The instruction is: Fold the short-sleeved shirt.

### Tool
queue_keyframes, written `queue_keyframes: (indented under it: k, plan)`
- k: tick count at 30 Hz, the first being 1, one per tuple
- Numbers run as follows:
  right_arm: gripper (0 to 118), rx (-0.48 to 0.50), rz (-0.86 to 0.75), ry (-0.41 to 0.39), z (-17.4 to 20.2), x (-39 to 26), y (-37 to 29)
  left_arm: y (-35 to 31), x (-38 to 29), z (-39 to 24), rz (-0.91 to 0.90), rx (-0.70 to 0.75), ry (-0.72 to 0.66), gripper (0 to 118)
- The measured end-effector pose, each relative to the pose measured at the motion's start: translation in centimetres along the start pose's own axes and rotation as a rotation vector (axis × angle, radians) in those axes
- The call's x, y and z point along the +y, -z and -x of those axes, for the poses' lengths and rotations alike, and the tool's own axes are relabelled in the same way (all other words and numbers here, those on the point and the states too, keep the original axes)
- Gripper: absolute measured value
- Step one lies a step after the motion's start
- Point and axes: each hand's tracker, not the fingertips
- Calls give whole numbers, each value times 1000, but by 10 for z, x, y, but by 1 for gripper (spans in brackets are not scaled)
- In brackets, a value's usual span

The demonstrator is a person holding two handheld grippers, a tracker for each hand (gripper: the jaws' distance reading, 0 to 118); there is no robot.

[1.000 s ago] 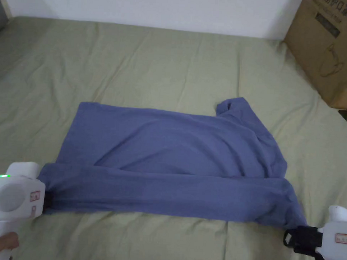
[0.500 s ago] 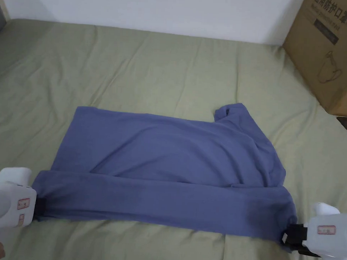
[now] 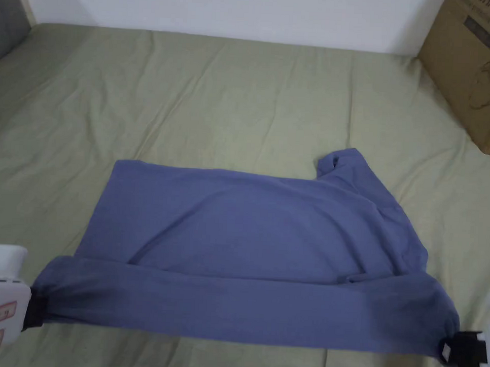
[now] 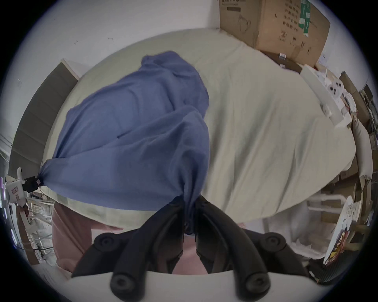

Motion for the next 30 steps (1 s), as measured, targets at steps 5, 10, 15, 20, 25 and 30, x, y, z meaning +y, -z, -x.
queue_keyframes:
  k: [5, 10, 15, 20, 25, 30]
  plan:
    - [39, -1, 0, 103, -12, -14, 23, 29, -18, -3, 40, 28, -60, 27]
    - [89, -29, -110, 73, -6, -7, -14, 3, -2, -2, -37, -21, -138, 102]
    - [45, 7, -201, 45, 14, 24, -40, -15, 30, -16, -130, -93, -144, 29]
    - [0, 35, -180, 50, 34, 26, -8, 6, 35, -40, -89, -75, -101, 0]
    - [0, 42, -144, 46, 41, 39, 20, 30, 40, -49, -50, -65, -26, 0]
    - [0, 55, -188, 28, 48, 94, 24, 39, 67, -45, -60, -78, -43, 0]
